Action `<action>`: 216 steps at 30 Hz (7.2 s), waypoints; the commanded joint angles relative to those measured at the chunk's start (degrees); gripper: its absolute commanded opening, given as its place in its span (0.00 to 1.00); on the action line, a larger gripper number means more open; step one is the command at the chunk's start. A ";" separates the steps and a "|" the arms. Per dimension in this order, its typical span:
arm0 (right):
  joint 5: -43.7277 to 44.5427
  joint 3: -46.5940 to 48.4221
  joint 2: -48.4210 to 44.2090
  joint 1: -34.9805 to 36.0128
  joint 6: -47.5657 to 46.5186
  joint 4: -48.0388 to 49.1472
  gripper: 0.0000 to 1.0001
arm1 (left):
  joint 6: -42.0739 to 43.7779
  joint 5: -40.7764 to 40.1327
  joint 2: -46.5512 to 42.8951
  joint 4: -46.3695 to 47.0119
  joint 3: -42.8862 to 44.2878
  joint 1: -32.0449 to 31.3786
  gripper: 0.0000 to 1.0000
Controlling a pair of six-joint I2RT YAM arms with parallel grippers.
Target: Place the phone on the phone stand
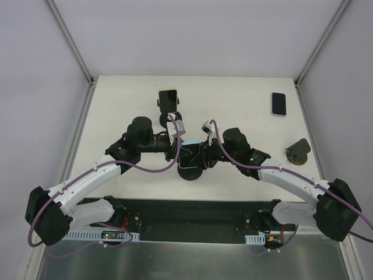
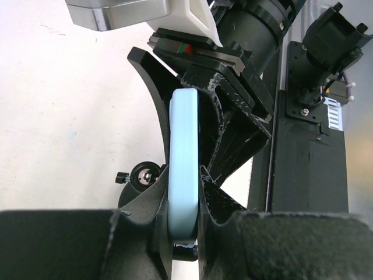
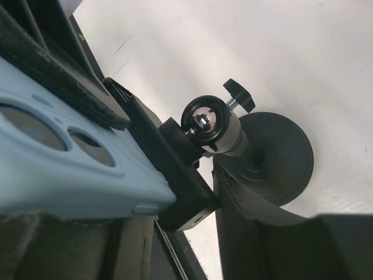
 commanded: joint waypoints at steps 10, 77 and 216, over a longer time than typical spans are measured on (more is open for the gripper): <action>12.17 5.25 -19.60 0.19 -7.94 -18.98 0.96 | 2.95 2.00 3.02 6.02 0.63 -1.69 0.00; 78.28 49.37 19.66 17.17 8.18 -40.12 0.01 | -2.86 -45.53 -27.57 -2.60 -5.35 3.85 0.89; 19.05 38.73 39.87 -33.83 -14.44 -13.88 0.01 | -0.22 -49.24 -25.19 -2.07 -6.67 1.91 0.99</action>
